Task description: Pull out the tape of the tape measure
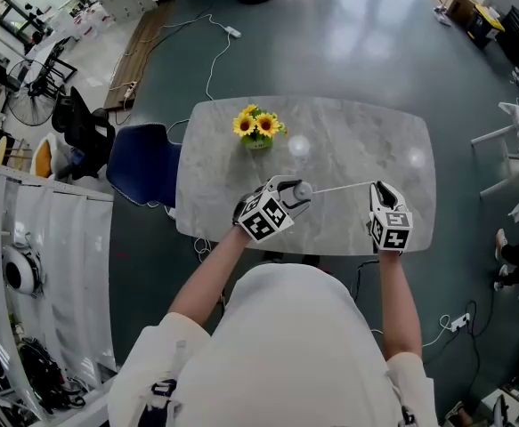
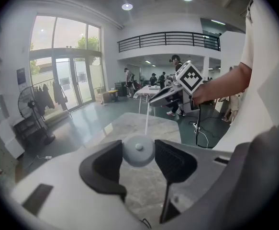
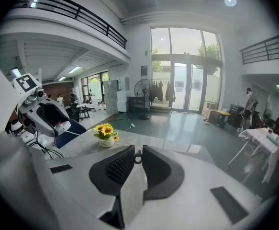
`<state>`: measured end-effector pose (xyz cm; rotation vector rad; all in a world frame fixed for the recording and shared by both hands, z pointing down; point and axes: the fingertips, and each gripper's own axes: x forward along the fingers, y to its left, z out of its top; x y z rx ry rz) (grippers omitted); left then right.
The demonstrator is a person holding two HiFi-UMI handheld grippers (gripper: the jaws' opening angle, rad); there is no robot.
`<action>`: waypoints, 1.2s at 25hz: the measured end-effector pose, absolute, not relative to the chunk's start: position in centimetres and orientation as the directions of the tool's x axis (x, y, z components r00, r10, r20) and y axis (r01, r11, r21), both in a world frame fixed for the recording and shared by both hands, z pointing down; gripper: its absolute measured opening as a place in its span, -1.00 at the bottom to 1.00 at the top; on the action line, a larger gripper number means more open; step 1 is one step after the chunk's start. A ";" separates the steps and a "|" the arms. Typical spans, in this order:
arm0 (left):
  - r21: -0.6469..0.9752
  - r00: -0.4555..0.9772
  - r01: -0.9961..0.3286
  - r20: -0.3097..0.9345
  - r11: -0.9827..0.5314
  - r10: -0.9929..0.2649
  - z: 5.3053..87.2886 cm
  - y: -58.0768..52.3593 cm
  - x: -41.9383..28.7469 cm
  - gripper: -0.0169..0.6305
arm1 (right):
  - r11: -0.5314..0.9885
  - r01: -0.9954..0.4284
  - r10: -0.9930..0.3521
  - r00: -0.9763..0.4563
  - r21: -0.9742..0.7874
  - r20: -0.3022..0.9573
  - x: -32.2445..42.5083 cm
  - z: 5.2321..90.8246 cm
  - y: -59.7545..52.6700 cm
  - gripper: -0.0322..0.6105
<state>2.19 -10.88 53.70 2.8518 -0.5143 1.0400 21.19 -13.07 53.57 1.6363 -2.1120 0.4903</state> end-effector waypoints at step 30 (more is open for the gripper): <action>-0.080 0.692 -0.415 0.619 -0.906 -0.372 52.6 -13.5 -1.7 -0.28 | 0.166 -0.986 -0.858 -0.154 -0.020 0.491 25.7 52.7 -14.4 -0.68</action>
